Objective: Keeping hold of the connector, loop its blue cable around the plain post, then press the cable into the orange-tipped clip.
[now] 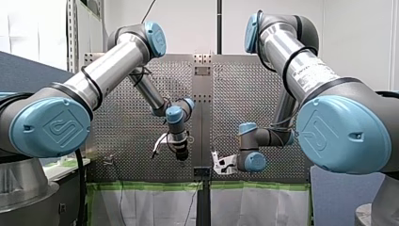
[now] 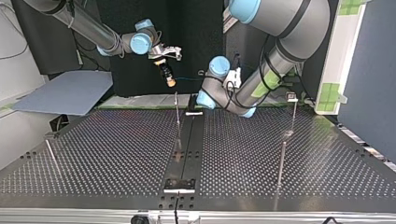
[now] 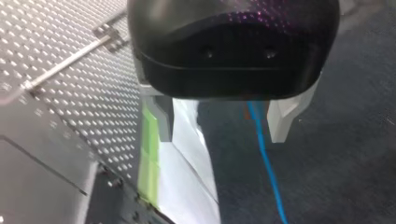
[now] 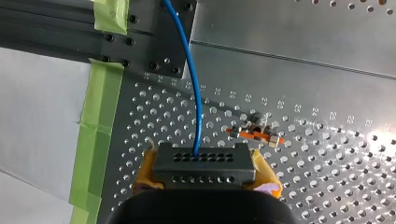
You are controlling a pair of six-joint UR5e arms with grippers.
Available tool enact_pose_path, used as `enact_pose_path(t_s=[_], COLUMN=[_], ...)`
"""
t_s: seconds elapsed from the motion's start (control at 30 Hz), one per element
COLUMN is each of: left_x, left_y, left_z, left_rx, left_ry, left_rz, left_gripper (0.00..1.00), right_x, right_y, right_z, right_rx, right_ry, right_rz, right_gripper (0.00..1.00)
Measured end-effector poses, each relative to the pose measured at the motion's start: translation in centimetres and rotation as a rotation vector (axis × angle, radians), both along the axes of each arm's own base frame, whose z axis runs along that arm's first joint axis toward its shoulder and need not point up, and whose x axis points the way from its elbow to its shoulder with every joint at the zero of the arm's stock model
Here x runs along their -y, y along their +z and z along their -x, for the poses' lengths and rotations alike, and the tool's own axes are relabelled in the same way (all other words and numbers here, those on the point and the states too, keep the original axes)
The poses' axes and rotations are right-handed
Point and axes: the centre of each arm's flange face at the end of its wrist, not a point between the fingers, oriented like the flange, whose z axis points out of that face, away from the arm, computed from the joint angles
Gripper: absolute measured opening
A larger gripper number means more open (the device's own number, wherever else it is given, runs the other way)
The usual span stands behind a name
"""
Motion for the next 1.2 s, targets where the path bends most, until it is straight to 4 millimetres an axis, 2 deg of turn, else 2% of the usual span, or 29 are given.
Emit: enact_pose_path(t_s=[0.3, 0.53, 0.8, 1.0, 1.2], left_x=[0.5, -0.7, -2.0, -2.2, -1.8], left_y=[-0.6, -1.7, -2.3, -4.5, -7.2], left_z=[-0.8, -0.1, 0.4, 0.9, 0.5], left_rx=[0.02, -0.055, -0.091, -0.13, -0.133], left_ry=[0.037, 0.08, 0.073, 0.051, 0.051], left_rz=[0.139, 0.209, 0.173, 0.141, 0.168], left_gripper=[1.0, 1.0, 1.0, 1.0, 1.0], right_x=[0.0, 0.0, 0.0, 0.0, 0.0], right_y=[0.0, 0.0, 0.0, 0.0, 0.0], right_z=[0.0, 0.0, 0.0, 0.0, -0.1], right_rx=[0.002, 0.002, 0.002, 0.003, 0.001], right_ry=[0.0, 0.0, 0.0, 0.0, 0.001], right_rz=[0.0, 0.0, 0.001, 0.001, 0.0], right_gripper=[0.0, 0.0, 0.0, 0.0, 0.0])
